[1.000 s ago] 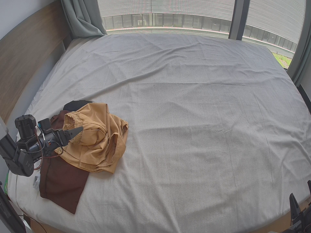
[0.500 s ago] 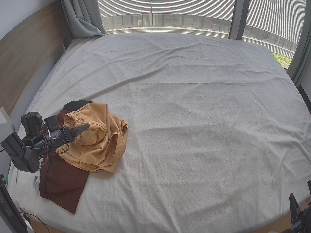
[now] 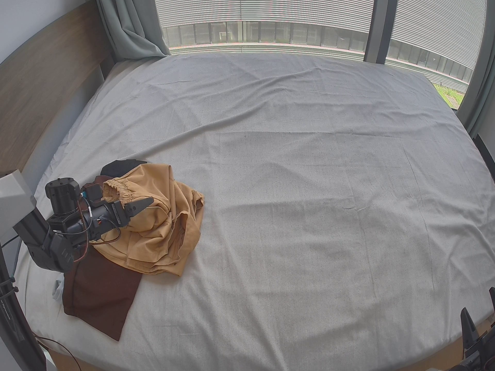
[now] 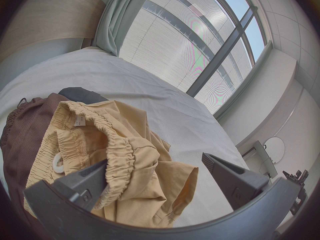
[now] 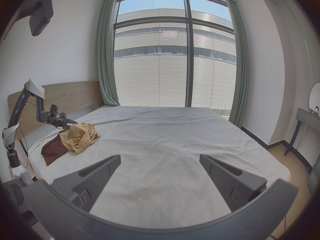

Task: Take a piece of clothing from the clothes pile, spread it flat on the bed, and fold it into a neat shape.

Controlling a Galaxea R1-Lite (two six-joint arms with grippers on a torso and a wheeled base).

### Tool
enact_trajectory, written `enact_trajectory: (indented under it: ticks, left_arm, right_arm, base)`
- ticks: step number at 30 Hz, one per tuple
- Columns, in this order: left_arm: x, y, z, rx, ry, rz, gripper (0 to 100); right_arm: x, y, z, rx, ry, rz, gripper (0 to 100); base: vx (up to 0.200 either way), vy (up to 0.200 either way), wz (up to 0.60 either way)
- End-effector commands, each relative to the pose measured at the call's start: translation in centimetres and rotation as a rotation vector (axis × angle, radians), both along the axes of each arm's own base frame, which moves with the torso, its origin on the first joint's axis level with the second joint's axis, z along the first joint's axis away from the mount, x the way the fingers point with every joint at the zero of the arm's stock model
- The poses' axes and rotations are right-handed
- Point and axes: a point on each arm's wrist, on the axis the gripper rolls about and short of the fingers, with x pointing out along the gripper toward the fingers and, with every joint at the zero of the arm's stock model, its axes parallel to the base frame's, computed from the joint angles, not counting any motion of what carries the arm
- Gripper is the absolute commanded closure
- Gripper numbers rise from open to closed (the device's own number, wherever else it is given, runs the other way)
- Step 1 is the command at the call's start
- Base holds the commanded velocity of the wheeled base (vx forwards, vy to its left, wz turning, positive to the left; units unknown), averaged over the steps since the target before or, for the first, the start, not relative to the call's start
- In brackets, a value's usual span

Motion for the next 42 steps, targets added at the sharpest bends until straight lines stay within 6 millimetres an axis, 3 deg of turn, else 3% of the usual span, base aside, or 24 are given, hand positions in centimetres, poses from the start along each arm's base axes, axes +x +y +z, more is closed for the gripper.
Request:
enact_trajectory:
  ticks: [1, 5, 6, 16, 22, 32, 42]
  left_arm:
    - [0.6, 0.0, -0.5, 0.000, 0.006, 0.001, 0]
    - [0.9, 0.1, -0.8, -0.001, 0.009, 0.001, 0]
    - [1.1, 0.1, -1.0, 0.000, 0.013, 0.004, 100]
    - [2.3, 0.4, -1.7, 0.003, 0.011, 0.024, 100]
    - [1.9, 0.6, -1.4, -0.042, 0.032, 0.039, 100]
    - [-1.5, 0.0, 4.2, -0.276, 0.008, 0.053, 100]
    - [-4.4, -0.2, 6.6, -0.320, -0.052, 0.041, 100]
  right_arm:
    - [0.0, 0.0, -0.4, -0.001, -0.002, 0.001, 0]
    - [0.0, 0.0, -0.4, -0.001, -0.002, 0.001, 0]
    - [0.0, 0.0, -0.4, 0.001, -0.002, 0.001, 0]
    - [0.0, 0.0, -0.4, 0.001, -0.002, 0.001, 0]
    - [0.0, 0.0, -0.4, 0.002, -0.002, 0.001, 0]
    - [0.0, 0.0, -0.4, 0.002, -0.002, 0.001, 0]
    - [0.0, 0.0, -0.4, 0.002, -0.002, -0.001, 0]
  base:
    - [0.000, 0.000, 0.00]
    - [0.000, 0.000, 0.00]
    - [0.000, 0.000, 0.00]
    - [0.000, 0.000, 0.00]
    - [0.000, 0.000, 0.00]
    - [0.000, 0.000, 0.00]
    - [0.000, 0.000, 0.00]
